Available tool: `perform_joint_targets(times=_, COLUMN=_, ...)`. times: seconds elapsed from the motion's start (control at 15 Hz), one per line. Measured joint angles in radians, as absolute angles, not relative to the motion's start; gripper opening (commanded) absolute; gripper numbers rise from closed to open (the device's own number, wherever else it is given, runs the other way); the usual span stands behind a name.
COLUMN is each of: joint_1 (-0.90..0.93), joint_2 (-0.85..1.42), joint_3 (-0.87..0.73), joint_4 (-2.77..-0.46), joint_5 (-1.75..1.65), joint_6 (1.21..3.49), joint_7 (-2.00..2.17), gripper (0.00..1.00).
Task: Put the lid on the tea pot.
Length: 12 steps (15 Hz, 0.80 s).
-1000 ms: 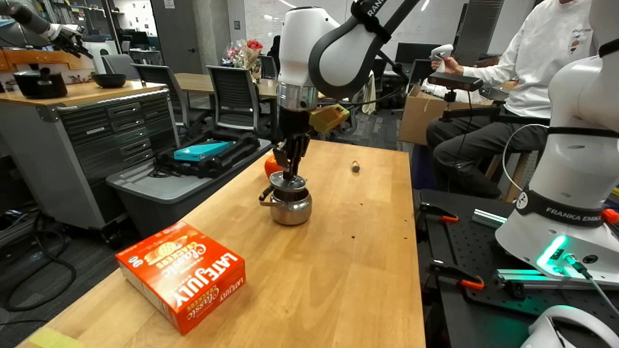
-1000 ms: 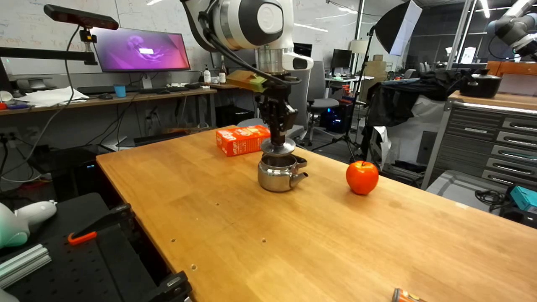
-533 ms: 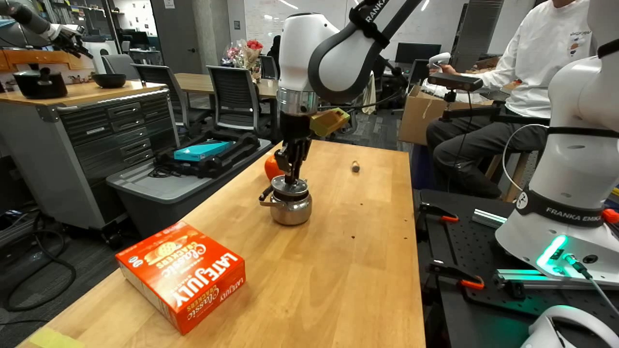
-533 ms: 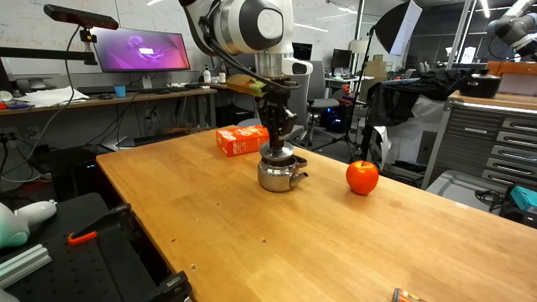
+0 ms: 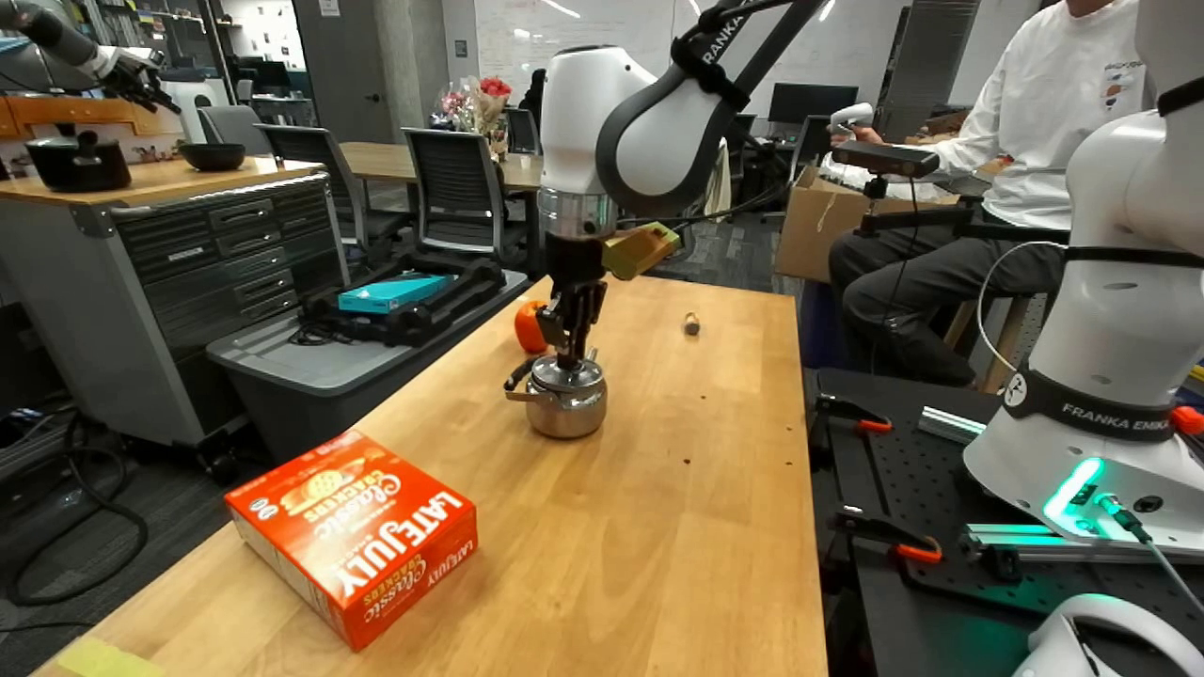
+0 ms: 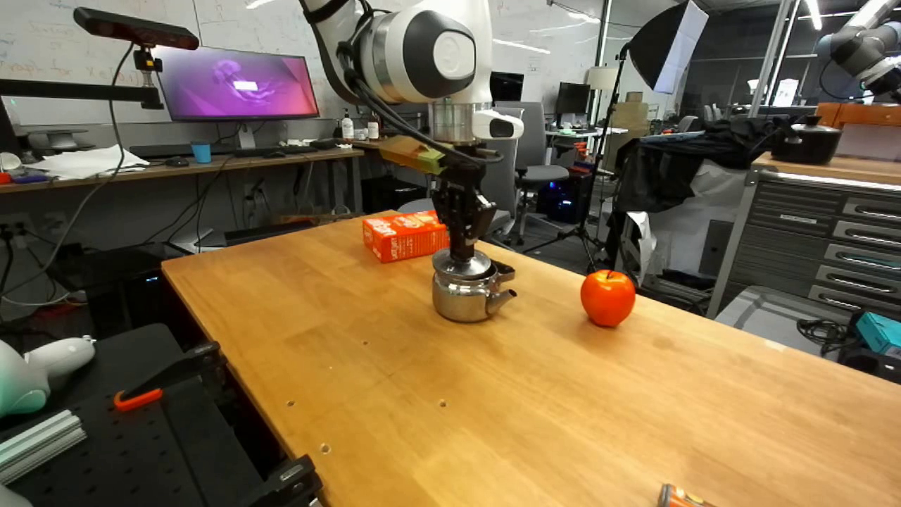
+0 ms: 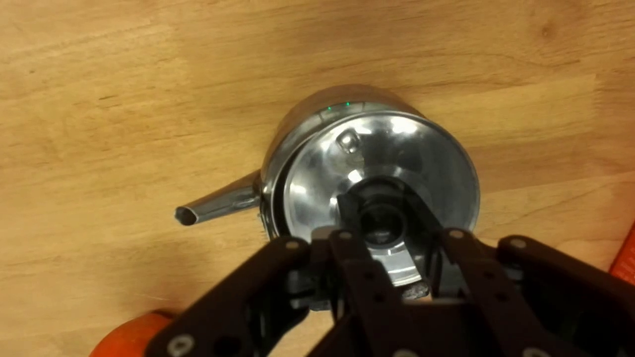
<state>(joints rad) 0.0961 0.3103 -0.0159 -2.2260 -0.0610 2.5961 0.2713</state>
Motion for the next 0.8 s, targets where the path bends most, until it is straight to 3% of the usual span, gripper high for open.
perform_joint_targets(times=0.8, joint_1=0.097, joint_2=0.342, joint_3=-0.026, joint_4=-2.195, joint_5=-0.061, joint_6=2.597, joint_7=0.279, gripper=0.07)
